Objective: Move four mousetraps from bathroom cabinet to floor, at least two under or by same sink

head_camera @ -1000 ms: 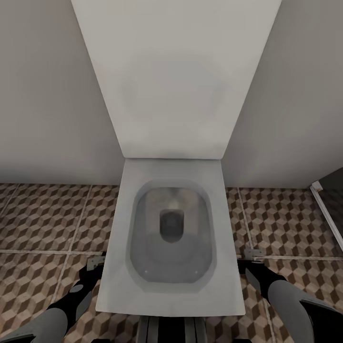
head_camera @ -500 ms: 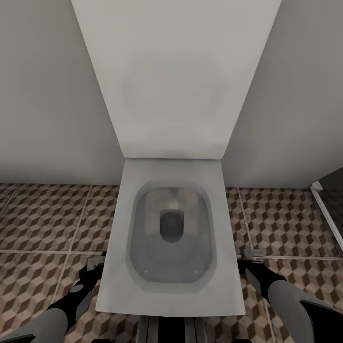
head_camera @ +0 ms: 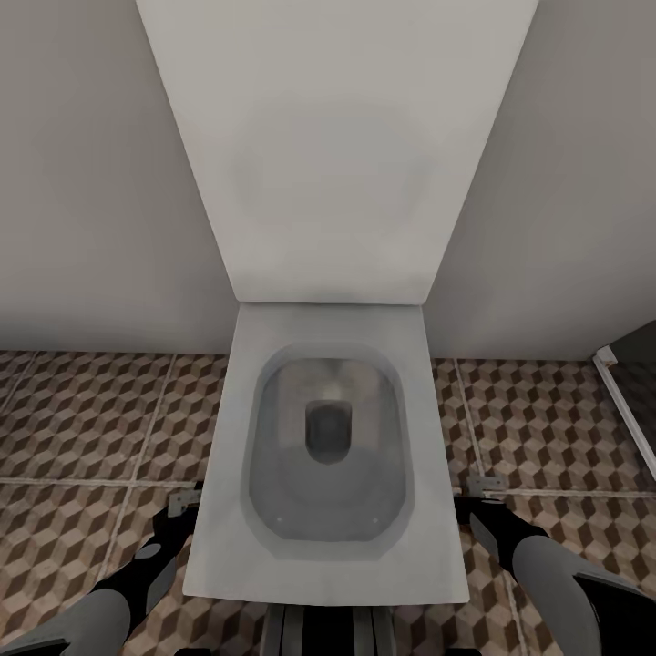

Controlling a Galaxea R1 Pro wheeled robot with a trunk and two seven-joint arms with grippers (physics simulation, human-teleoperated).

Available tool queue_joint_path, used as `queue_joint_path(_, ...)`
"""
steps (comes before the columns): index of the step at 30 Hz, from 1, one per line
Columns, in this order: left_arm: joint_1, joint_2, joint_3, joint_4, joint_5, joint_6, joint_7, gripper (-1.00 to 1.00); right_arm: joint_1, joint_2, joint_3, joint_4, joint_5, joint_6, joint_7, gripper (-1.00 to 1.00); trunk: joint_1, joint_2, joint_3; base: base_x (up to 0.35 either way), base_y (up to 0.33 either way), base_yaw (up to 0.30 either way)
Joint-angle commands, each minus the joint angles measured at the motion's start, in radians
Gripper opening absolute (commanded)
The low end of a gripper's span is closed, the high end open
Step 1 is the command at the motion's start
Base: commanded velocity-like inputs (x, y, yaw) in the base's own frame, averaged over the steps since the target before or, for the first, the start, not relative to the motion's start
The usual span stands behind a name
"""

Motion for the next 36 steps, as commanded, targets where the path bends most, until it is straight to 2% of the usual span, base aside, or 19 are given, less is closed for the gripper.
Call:
queue_joint_path(1,0.000,0.000,0.004,0.001,-0.003,-0.003,-0.001,1.00,0.000,0.000,-0.008,-0.002,0.010,0.006,-0.001,1.00,0.000,0.000,0.000,-0.007,0.000,0.000)
queue_joint_path(11,0.001,-0.003,0.008,-0.008,0.001,0.015,0.001,1.00,0.000,0.000,-0.008,-0.002,0.011,0.005,-0.001,1.00,0.000,0.000,0.000,-0.182,0.000,0.000)
queue_joint_path(36,0.001,-0.001,0.004,-0.013,-0.001,0.035,-0.002,1.00,0.000,0.000,-0.008,-0.002,0.012,0.004,-0.001,1.00,0.000,0.000,0.000,-0.335,0.000,0.000)
